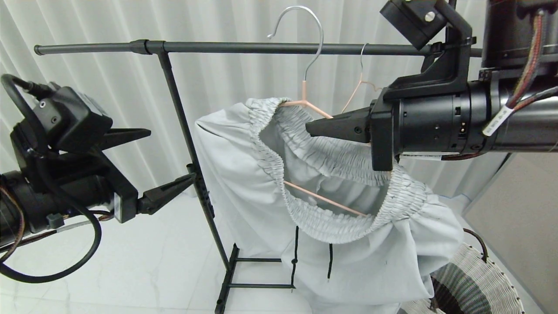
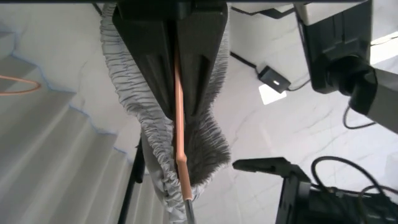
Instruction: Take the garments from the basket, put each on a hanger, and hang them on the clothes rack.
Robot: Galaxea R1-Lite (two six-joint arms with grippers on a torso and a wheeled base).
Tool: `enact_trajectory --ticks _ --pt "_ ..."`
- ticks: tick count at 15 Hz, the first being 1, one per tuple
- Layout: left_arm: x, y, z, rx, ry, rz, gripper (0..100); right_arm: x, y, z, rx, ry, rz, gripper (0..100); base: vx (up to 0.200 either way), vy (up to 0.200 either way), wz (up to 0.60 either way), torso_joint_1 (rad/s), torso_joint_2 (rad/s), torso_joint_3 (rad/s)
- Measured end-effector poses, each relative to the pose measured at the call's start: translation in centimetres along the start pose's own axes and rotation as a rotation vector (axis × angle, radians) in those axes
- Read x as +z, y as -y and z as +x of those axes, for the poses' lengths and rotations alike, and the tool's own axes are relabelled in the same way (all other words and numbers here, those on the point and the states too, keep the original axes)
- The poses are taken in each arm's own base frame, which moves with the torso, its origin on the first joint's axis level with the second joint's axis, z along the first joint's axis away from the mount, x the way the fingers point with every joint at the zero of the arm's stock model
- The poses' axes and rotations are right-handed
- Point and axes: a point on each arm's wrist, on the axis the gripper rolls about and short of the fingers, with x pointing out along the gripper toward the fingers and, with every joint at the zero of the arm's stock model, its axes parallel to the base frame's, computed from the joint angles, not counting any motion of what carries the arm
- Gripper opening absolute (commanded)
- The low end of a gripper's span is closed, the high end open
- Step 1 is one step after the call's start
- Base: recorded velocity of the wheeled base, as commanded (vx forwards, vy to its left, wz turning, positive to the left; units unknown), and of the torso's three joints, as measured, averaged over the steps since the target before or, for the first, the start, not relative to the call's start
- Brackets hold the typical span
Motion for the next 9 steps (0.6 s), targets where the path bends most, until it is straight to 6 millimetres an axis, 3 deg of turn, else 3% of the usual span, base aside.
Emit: enact_trajectory --ticks 3,9 --pt "-2.9 -1.0 0.7 -0.021 -0.077 -0.054 100 0.2 -0.1 -0.4 0.006 0.009 -0.014 0 0.000 0.000 0.00 0.000 0.00 0.000" --pt "-5.6 -2.5 3.9 -0.055 -0.104 -0.091 100 0.7 -0.9 -1.3 0.066 0.023 -0.022 0 0.000 0.000 0.00 0.000 0.00 0.000"
